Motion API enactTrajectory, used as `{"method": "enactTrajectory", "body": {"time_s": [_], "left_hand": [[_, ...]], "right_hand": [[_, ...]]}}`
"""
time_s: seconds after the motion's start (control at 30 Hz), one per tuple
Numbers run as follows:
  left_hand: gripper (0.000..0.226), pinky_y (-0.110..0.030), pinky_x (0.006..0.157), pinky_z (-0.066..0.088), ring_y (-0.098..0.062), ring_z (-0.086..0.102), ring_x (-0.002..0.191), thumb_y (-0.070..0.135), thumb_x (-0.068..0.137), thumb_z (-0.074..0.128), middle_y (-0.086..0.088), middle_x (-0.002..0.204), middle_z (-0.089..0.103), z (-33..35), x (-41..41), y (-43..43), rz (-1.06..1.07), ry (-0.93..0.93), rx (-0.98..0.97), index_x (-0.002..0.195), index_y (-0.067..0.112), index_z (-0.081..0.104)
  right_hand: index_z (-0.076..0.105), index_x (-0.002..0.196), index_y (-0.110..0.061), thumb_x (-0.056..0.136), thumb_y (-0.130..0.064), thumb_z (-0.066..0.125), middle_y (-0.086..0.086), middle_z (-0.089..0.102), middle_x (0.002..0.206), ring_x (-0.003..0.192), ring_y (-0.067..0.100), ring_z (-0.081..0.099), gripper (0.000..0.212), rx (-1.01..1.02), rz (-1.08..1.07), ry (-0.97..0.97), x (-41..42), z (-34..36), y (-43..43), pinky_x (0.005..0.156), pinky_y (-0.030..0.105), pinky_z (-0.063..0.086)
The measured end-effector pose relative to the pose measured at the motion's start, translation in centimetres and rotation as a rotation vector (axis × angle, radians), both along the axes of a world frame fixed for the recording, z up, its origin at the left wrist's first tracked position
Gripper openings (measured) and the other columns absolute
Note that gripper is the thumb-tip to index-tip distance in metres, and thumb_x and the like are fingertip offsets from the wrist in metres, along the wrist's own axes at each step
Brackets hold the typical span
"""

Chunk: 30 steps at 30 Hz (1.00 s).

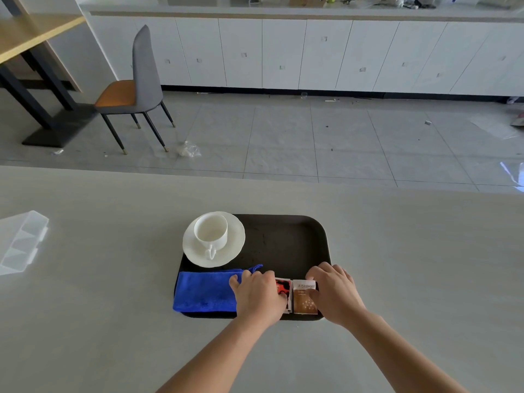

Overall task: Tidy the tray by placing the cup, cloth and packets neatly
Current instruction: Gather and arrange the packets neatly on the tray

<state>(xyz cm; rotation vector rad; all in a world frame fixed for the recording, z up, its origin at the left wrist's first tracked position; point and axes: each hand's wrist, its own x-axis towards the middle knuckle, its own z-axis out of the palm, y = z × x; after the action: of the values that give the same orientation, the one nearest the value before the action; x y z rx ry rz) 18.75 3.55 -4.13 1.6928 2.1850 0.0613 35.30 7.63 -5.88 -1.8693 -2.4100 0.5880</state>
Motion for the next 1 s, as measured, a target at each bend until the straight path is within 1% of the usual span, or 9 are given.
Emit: {"method": "enactTrajectory", "body": {"time_s": [0.1, 0.2, 0.27, 0.37, 0.47, 0.57, 0.67, 0.83, 1.0], "left_hand": [[0.028, -0.048, 0.1, 0.03, -0.022, 0.051, 0.111, 0.036, 0.085, 0.068, 0.002, 0.107, 0.068, 0.2, 0.5, 0.3, 0.006, 0.027, -0.021, 0.11, 0.026, 0.06], [0.031, -0.046, 0.098, 0.033, -0.022, 0.052, 0.11, 0.034, 0.083, 0.073, 0.0, 0.107, 0.068, 0.4, 0.8, 0.8, 0.014, 0.059, -0.049, 0.109, 0.024, 0.059], [0.032, -0.045, 0.096, 0.033, -0.023, 0.052, 0.11, 0.033, 0.083, 0.073, -0.001, 0.106, 0.068, 0.6, 1.0, 1.2, 0.016, 0.059, -0.065, 0.109, 0.023, 0.058], [0.028, -0.044, 0.094, 0.034, -0.022, 0.052, 0.108, 0.032, 0.084, 0.072, -0.001, 0.105, 0.068, 0.8, 1.2, 1.5, 0.023, 0.063, -0.061, 0.106, 0.022, 0.059], [0.024, -0.043, 0.091, 0.032, -0.022, 0.052, 0.107, 0.028, 0.083, 0.072, 0.001, 0.102, 0.066, 0.7, 1.2, 1.5, 0.049, 0.053, -0.035, 0.103, 0.024, 0.06], [0.033, -0.043, 0.092, 0.033, -0.022, 0.05, 0.107, 0.03, 0.079, 0.074, -0.001, 0.105, 0.063, 0.5, 1.2, 1.3, 0.044, 0.07, -0.021, 0.105, 0.022, 0.056], [0.033, -0.042, 0.089, 0.033, -0.02, 0.052, 0.103, 0.03, 0.08, 0.074, 0.0, 0.104, 0.066, 0.3, 1.2, 1.3, 0.033, 0.063, -0.022, 0.104, 0.022, 0.053], [0.033, -0.042, 0.089, 0.033, -0.021, 0.053, 0.107, 0.029, 0.083, 0.073, 0.0, 0.107, 0.067, 0.3, 1.3, 1.7, 0.058, 0.008, -0.056, 0.11, 0.022, 0.056], [0.023, -0.039, 0.086, 0.031, -0.018, 0.054, 0.102, 0.03, 0.083, 0.072, 0.003, 0.102, 0.069, 0.3, 1.3, 1.7, 0.081, -0.002, -0.031, 0.103, 0.026, 0.06]], "right_hand": [[0.059, 0.108, -0.035, 0.085, -0.023, 0.07, -0.01, 0.06, 0.113, 0.106, 0.016, 0.05, 0.028, 0.006, -0.023, 0.003, -0.2, 0.1, 0.1, 0.098, 0.03, 0.04], [0.06, 0.106, -0.035, 0.084, -0.021, 0.071, -0.01, 0.063, 0.111, 0.103, 0.014, 0.05, 0.027, 0.001, -0.055, 0.012, -0.3, 0.2, 0.3, 0.093, 0.027, 0.042], [0.061, 0.11, -0.035, 0.085, -0.021, 0.071, -0.01, 0.062, 0.113, 0.103, 0.014, 0.048, 0.03, -0.015, -0.064, 0.025, -0.4, 0.3, 0.4, 0.088, 0.025, 0.044], [0.063, 0.119, -0.034, 0.088, -0.022, 0.069, -0.009, 0.061, 0.117, 0.107, 0.014, 0.047, 0.034, -0.033, -0.062, 0.014, -0.5, 0.4, 0.5, 0.087, 0.025, 0.043], [0.066, 0.113, -0.035, 0.087, -0.02, 0.068, -0.009, 0.061, 0.114, 0.103, 0.013, 0.047, 0.029, -0.042, -0.06, -0.003, -0.4, 0.6, 0.7, 0.084, 0.023, 0.04], [0.068, 0.103, -0.034, 0.084, -0.014, 0.069, -0.011, 0.063, 0.11, 0.102, 0.013, 0.048, 0.028, -0.03, -0.057, 0.018, -0.5, 0.7, 0.8, 0.088, 0.024, 0.039], [0.067, 0.098, -0.034, 0.084, -0.014, 0.069, -0.012, 0.067, 0.105, 0.1, 0.012, 0.05, 0.024, -0.035, -0.039, 0.021, -0.4, 0.9, 1.0, 0.092, 0.027, 0.04], [0.067, 0.103, -0.035, 0.085, -0.013, 0.069, -0.012, 0.067, 0.108, 0.102, 0.012, 0.048, 0.029, -0.054, -0.034, 0.016, -0.4, 1.0, 1.0, 0.09, 0.026, 0.041], [0.064, 0.103, -0.037, 0.083, -0.014, 0.071, -0.014, 0.067, 0.108, 0.102, 0.012, 0.047, 0.031, -0.046, -0.038, 0.028, -0.4, 0.8, 1.2, 0.087, 0.025, 0.04]]}}
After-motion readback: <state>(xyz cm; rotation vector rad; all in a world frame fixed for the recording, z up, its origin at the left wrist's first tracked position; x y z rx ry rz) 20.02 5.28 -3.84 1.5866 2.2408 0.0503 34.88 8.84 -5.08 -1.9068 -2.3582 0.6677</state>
